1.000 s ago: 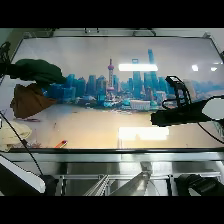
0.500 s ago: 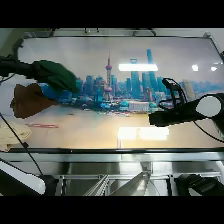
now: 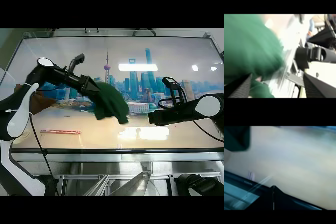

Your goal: Fold the shirts.

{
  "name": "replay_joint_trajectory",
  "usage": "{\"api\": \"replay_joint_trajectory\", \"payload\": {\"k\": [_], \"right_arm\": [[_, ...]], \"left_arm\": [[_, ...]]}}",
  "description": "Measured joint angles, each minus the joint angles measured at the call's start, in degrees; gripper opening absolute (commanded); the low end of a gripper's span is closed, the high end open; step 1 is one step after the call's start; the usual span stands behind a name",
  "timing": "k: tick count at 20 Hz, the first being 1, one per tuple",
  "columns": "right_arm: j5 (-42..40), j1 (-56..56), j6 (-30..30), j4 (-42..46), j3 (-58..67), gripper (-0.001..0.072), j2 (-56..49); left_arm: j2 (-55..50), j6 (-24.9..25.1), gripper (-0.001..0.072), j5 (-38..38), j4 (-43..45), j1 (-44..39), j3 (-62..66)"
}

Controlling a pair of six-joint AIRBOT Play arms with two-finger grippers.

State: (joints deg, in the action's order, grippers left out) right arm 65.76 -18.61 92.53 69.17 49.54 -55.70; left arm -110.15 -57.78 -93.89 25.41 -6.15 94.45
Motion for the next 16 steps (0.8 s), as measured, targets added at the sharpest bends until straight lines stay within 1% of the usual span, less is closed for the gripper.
{"api": "replay_joint_trajectory", "payload": {"k": [1, 2, 3, 4, 6, 8, 11, 14, 15, 16], "right_arm": [[0.0, 0.0, 0.0, 0.0, 0.0, 0.0034, 0.0], [0.2, 0.0, 0.0, 0.0, 0.0, 0.0125, 0.0], [0.4, 0.0, -0.5, 0.0, 0.0, 0.0430, 0.0], [0.7, 0.0, -1.0, 0.0, 0.0, 0.0579, 0.0], [0.9, 0.0, -2.1, -0.1, 0.0, 0.0578, -0.1], [-0.3, 0.0, -4.0, -2.0, 0.0, 0.0574, -0.7], [-4.2, -0.5, -11.0, -10.4, 0.0, 0.0572, -4.8], [-8.6, -1.9, -19.6, -18.8, 0.0, 0.0572, -11.5], [-9.7, -2.3, -21.6, -20.5, 0.0, 0.0572, -13.4], [-11.3, -2.6, -23.6, -22.3, 0.0, 0.0573, -15.5]], "left_arm": [[0.0, -0.1, 0.0718, 0.0, -0.2, -0.8, -0.1], [0.0, -0.6, 0.0717, -0.3, -0.3, -1.3, 0.1], [0.0, -1.6, 0.0716, -1.0, 0.3, -1.4, 0.4], [0.0, -2.5, 0.0716, -1.8, 1.3, -1.2, 0.7], [0.2, -4.3, 0.0715, -3.5, 3.0, 0.2, 0.0], [1.0, -5.4, 0.0716, -4.3, 4.6, 2.1, -3.6], [3.1, -6.3, 0.0706, -1.6, 8.3, 4.4, -13.4], [4.2, -6.7, 0.0707, 2.8, 12.4, 4.2, -22.0], [4.4, -6.7, 0.0656, 4.6, 13.5, 3.8, -23.8], [4.5, -6.8, 0.0639, 6.3, 14.4, 3.3, -25.1]]}}
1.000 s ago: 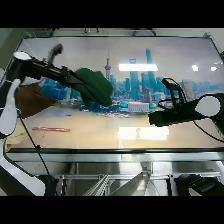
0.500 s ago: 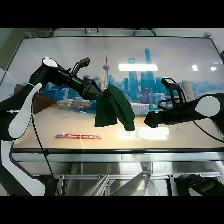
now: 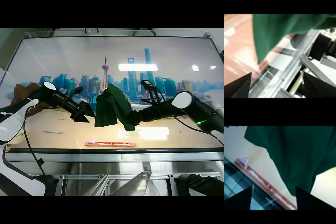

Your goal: Fold the shirts.

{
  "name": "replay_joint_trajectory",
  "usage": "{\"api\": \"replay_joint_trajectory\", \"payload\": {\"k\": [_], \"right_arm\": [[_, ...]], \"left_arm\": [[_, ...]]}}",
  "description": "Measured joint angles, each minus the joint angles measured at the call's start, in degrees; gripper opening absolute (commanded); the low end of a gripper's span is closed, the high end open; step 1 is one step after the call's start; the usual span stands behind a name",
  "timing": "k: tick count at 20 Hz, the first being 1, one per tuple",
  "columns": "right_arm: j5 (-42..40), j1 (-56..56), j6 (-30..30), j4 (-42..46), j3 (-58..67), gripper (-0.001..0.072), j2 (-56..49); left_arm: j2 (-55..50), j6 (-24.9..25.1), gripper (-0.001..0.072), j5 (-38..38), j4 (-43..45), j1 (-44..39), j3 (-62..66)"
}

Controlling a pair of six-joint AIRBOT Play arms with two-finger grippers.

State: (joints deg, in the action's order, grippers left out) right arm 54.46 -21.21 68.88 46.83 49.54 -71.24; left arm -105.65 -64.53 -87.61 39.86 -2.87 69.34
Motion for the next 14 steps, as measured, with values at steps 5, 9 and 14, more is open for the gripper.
{"api": "replay_joint_trajectory", "payload": {"k": [5, 9, 14], "right_arm": [[-5.4, -0.5, -4.1, -3.4, 0.2, 0.0573, -4.2], [-7.1, -0.6, -5.1, -4.3, 0.7, 0.0573, -4.9], [-11.2, -0.6, -5.5, -4.5, 0.9, 0.0573, -5.2]], "left_arm": [[0.2, -0.4, 0.0636, 6.4, 1.1, -3.4, -0.1], [0.2, -1.3, 0.0350, 14.4, 3.5, -6.3, 3.0], [0.0, -0.3, 0.0036, 19.5, 6.7, -9.4, 6.0]]}}
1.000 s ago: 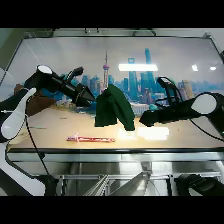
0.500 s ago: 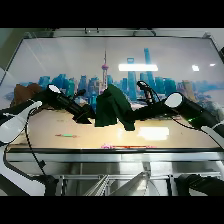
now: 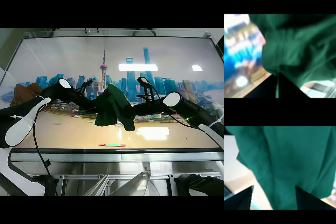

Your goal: Fold the shirts.

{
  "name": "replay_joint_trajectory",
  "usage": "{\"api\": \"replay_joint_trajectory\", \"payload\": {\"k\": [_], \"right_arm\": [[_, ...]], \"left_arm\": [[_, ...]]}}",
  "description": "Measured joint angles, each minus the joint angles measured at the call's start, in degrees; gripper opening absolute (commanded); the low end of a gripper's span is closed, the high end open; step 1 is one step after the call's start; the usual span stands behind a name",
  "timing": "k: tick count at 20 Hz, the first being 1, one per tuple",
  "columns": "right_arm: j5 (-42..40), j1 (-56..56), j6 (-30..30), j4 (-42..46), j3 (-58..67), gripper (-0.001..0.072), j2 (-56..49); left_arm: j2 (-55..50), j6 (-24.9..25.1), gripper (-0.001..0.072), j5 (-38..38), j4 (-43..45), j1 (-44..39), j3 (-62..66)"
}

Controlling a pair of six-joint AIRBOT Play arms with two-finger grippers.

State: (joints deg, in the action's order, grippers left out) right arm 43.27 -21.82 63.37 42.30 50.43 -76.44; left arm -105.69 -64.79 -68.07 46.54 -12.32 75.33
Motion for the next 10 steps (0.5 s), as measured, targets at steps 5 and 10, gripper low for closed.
{"api": "replay_joint_trajectory", "payload": {"k": [5, 10], "right_arm": [[-5.5, 0.4, 0.0, 0.8, 0.0, 0.0282, -2.4], [-7.2, 1.3, -0.6, 0.0, 0.0, 0.0022, -6.0]], "left_arm": [[0.1, 2.5, 0.0036, -2.2, -5.2, -0.5, 4.3], [0.5, 3.8, 0.0033, -5.0, -9.1, 1.5, 6.4]]}}
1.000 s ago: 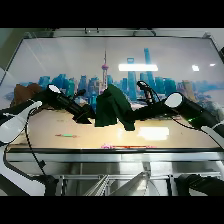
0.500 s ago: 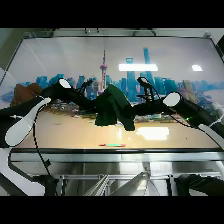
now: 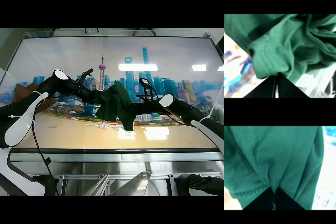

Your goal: Fold the shirts.

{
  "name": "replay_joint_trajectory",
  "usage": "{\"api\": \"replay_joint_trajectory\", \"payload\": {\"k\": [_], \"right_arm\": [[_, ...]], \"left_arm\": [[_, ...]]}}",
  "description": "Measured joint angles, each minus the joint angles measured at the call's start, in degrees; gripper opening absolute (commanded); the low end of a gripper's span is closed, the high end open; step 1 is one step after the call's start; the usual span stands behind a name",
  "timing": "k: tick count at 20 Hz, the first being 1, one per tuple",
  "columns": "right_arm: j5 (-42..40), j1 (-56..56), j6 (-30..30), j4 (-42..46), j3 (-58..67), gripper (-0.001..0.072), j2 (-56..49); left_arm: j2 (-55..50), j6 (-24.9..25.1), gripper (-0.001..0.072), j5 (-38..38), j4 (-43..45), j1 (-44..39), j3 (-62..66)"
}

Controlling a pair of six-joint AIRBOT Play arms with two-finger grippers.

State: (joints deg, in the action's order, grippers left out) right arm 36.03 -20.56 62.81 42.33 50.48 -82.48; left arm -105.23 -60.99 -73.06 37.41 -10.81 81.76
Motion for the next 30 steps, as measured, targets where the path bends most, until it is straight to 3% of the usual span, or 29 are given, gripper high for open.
{"api": "replay_joint_trajectory", "payload": {"k": [4, 11, 18, 24, 30], "right_arm": [[1.2, 4.1, -2.0, -0.2, 0.5, 0.0021, 6.8], [4.2, 24.4, -2.7, -1.9, 2.1, 0.0022, 35.9], [8.9, 32.0, -2.9, -3.9, 2.4, 0.0023, 52.7], [10.8, 27.4, -7.7, -12.2, 2.4, 0.0023, 46.1], [-0.8, 16.9, -13.6, -15.3, 2.5, 0.0024, 21.3]], "left_arm": [[4.6, 0.3, 0.0032, -2.3, -0.9, 5.9, 0.4], [24.4, -0.4, 0.0032, -9.4, -8.3, 22.3, 0.5], [45.2, -1.6, 0.0033, -11.4, -12.8, 27.4, 0.5], [50.6, -2.4, 0.0033, -9.4, -8.4, 27.0, 0.5], [31.8, 1.1, 0.0030, -3.8, -1.5, 21.3, 0.5]]}}
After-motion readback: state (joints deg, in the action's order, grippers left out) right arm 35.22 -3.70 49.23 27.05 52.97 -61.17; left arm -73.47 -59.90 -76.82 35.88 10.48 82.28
